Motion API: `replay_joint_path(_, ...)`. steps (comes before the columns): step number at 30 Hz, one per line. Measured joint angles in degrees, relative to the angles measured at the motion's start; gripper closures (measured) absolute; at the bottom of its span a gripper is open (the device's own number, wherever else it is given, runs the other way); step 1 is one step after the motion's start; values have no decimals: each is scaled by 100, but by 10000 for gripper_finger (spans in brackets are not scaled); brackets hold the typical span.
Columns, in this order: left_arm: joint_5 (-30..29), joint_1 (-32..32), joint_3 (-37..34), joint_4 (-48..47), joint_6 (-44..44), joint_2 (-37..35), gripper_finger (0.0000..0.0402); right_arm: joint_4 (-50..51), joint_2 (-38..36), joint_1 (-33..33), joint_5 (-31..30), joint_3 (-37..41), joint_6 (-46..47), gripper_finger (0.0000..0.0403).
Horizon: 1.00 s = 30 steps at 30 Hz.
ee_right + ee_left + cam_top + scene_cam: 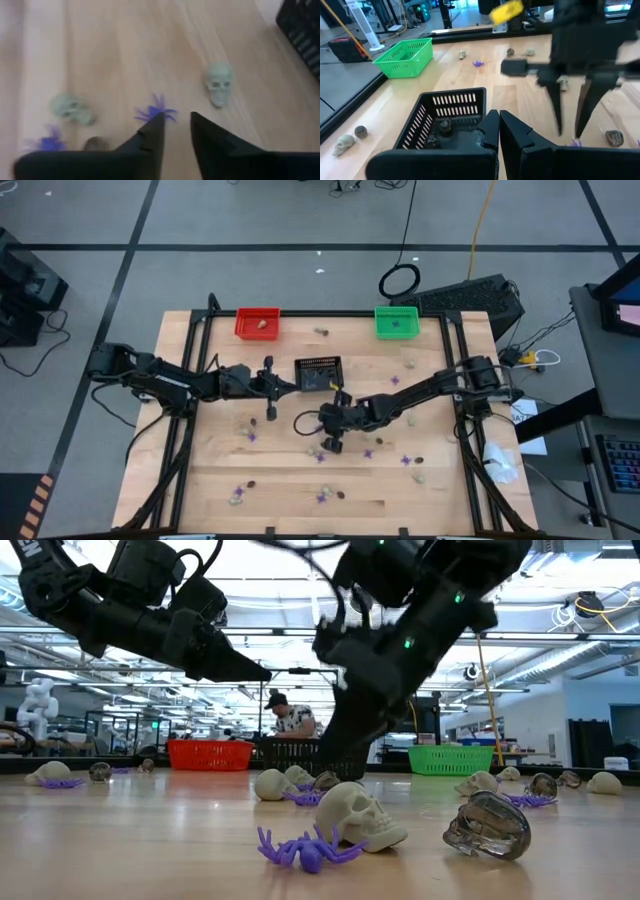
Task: Sort Halloween decoration
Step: Put the violet spider toy into the green bin
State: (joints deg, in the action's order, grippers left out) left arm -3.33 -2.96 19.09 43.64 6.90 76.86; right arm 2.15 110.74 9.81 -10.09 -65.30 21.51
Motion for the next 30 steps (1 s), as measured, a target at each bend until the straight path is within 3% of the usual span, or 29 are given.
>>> replay_joint_path(5,0,0,2,2,2,-2,393,-130,206,-74,13,0,343,245)
replay_joint_path(9,1,-1,2,19,5,-2,393,-155,257,-95,185,-2,447,217)
replay_joint_path(26,2,0,2,41,7,0,393,-426,214,-59,296,-2,482,211)
replay_joint_path(30,2,0,2,41,7,-2,393,-525,275,-3,549,-7,507,211)
